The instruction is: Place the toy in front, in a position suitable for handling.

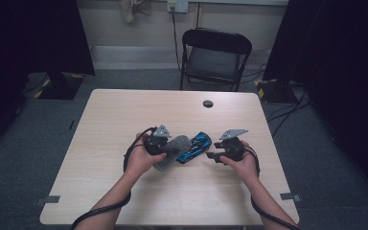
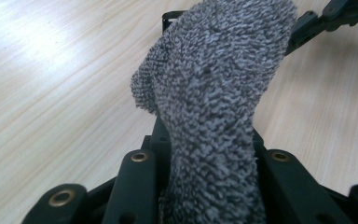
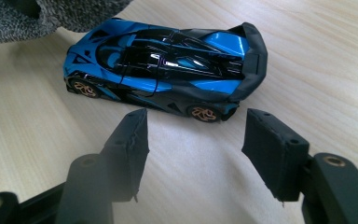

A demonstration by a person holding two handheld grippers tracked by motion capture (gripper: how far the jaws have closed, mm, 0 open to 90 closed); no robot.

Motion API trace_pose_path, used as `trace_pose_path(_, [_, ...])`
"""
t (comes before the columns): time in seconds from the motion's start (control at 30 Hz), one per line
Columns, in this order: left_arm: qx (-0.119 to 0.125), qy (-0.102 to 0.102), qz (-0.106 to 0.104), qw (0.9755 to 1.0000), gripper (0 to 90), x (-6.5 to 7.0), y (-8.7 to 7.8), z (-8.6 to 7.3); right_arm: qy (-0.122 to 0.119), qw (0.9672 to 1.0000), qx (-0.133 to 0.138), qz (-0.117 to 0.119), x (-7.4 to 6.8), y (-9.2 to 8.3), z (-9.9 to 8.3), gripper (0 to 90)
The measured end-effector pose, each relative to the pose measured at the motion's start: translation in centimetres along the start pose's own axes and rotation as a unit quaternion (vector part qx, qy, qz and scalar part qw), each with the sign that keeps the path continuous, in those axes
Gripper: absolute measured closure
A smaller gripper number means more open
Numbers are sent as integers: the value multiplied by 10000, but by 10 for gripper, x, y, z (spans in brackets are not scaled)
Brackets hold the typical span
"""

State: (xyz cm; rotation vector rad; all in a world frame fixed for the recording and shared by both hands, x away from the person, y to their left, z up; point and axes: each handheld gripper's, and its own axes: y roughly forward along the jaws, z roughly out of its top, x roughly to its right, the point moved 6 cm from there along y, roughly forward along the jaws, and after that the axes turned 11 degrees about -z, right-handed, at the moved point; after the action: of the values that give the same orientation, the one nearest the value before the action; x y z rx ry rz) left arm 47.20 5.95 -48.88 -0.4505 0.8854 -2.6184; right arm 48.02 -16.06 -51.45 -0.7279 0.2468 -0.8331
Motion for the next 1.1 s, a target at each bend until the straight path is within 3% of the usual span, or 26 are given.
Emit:
trace_pose_path(0.4, [-59,75,-53,9999,680,0,23,17,-23,9999,-39,-90,4,10,12,427])
trace_pose_path(0.5, [-80,47,-17,10000,679,-3,26,16,-66,9998,-139,-120,4,15,10,405])
trace_pose_path(0.67, [-124,12,-17,9999,678,-6,29,13,74,9998,-138,-90,3,20,8,399])
trace_pose_path(0.97, [-120,-18,-14,9999,679,-7,32,10,-167,9994,-287,-82,-5,27,1,490])
trace_pose_path(1.1, [-90,-11,-9,10000,680,-6,32,9,-92,9997,-204,-132,-4,28,-2,520])
